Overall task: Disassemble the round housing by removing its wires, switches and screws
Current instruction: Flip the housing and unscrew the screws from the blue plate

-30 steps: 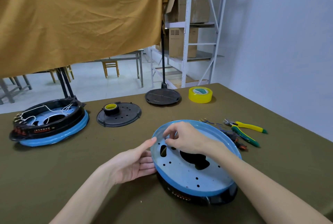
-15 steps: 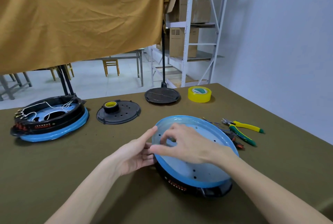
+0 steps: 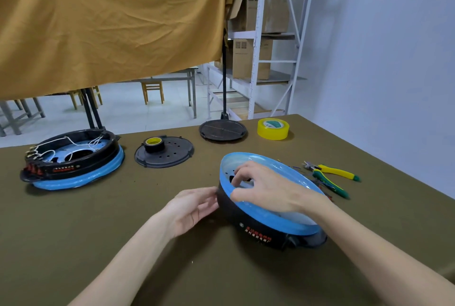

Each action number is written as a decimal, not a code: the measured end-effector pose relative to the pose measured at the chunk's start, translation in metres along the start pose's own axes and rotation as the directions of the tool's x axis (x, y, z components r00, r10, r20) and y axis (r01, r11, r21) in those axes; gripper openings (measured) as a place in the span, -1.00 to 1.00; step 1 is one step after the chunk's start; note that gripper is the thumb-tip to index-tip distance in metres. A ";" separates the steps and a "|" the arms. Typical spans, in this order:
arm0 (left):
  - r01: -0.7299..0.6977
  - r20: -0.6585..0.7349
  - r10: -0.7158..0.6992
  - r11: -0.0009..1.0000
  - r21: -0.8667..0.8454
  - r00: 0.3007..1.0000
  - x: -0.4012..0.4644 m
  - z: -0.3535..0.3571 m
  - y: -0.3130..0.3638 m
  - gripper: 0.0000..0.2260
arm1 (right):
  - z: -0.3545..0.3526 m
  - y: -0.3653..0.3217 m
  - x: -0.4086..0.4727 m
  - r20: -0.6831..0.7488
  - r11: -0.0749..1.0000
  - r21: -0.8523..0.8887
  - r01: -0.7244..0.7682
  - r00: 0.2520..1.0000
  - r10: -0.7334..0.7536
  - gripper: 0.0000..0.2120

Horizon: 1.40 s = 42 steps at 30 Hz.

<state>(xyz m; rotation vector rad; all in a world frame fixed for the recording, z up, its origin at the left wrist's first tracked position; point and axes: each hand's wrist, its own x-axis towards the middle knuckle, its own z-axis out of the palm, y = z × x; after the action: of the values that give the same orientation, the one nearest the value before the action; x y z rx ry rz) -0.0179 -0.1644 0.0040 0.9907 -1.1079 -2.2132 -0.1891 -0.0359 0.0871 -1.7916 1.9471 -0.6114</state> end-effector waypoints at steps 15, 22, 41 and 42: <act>-0.413 0.244 0.506 0.252 0.875 0.827 0.011 0.022 -0.027 -0.95 | -0.044 0.002 -0.003 -0.092 0.987 0.161 0.014 0.996 0.001 -0.80; -0.444 0.388 0.380 0.069 0.894 0.840 0.007 0.012 -0.017 -0.86 | -0.030 0.005 0.000 -0.047 0.997 0.066 0.036 0.998 -0.032 -0.58; -0.582 0.173 0.714 0.379 0.719 0.679 -0.024 0.006 0.016 -0.89 | 0.047 0.016 0.004 -0.052 0.991 -0.122 0.048 0.997 -0.055 -0.51; -0.610 0.216 0.705 0.369 0.702 0.675 -0.025 0.015 0.012 -0.88 | 0.044 0.017 0.004 -0.133 0.998 0.028 0.056 0.990 -0.052 -0.58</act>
<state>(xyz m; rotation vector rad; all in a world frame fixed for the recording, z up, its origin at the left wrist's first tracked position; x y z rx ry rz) -0.0124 -0.1473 0.0297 0.7065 -1.9822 -0.9880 -0.1777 -0.0401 0.0408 -1.8311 1.9679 -0.7936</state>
